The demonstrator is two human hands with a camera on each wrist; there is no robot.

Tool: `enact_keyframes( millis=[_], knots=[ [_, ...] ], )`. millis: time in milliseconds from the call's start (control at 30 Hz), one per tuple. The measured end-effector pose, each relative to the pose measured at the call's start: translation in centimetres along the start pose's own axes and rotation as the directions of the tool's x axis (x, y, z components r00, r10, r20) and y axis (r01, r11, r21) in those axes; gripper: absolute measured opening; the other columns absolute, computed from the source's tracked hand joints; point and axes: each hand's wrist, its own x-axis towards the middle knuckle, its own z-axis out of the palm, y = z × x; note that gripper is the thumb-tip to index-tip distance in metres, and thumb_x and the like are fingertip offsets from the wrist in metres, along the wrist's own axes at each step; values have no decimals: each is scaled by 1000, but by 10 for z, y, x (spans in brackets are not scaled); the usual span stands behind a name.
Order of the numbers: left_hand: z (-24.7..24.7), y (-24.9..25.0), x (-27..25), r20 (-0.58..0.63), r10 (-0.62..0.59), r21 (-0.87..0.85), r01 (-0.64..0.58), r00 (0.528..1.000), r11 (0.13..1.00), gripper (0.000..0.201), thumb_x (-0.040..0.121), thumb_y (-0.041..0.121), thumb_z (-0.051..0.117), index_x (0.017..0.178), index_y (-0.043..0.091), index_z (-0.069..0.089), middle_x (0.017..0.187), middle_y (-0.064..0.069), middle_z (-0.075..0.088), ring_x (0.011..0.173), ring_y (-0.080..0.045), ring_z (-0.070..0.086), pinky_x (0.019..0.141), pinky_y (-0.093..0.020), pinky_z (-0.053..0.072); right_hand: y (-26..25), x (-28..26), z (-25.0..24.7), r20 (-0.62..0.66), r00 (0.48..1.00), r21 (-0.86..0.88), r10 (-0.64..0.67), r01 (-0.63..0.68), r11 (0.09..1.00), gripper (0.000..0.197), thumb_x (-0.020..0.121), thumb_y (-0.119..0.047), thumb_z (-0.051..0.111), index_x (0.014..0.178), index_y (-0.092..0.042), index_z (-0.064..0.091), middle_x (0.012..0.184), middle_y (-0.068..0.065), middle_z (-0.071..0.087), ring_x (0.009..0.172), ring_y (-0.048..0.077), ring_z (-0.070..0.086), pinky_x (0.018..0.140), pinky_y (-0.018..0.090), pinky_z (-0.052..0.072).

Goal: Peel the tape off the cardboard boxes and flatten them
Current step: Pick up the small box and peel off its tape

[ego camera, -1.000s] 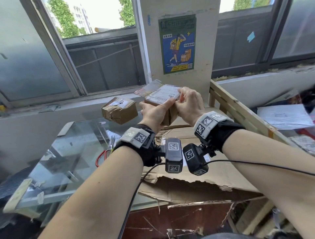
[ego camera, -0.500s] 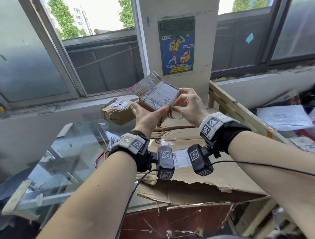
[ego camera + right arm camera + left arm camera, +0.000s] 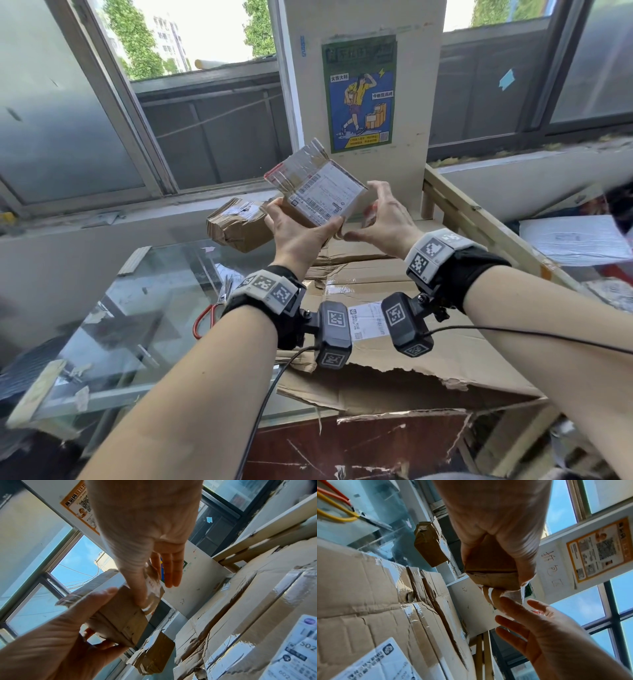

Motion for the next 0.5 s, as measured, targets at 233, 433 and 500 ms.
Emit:
enact_keyframes(
  millis=[233, 433, 500],
  knots=[
    [2, -4, -5, 50, 158, 169, -164, 986, 972, 88, 63, 21, 89, 128, 16, 29, 125, -4, 32, 115, -8, 34, 105, -19, 29, 2, 7, 0, -14, 998, -126, 64, -65, 990, 52, 75, -24, 79, 108, -8, 42, 102, 4, 57, 93, 19, 57, 74, 29, 47],
    [7, 2, -5, 26, 57, 119, -60, 998, 991, 99, 56, 34, 91, 128, 19, 25, 126, -2, 30, 122, -12, 34, 112, -27, 30, -1, 0, 10, 208, 978, -2, 18, -18, 1000, 46, 68, -29, 83, 106, -18, 58, 94, -7, 62, 84, 6, 57, 72, 20, 43],
    [11, 4, -7, 35, 10, 85, -13, 999, 996, 110, 40, 51, 88, 126, 25, 24, 138, -5, 28, 134, -21, 31, 114, -39, 33, 0, 1, 17, 197, 979, 0, 51, -52, 999, 49, 64, -37, 85, 105, -22, 62, 86, -9, 64, 76, 7, 60, 67, 21, 44]
  ],
)
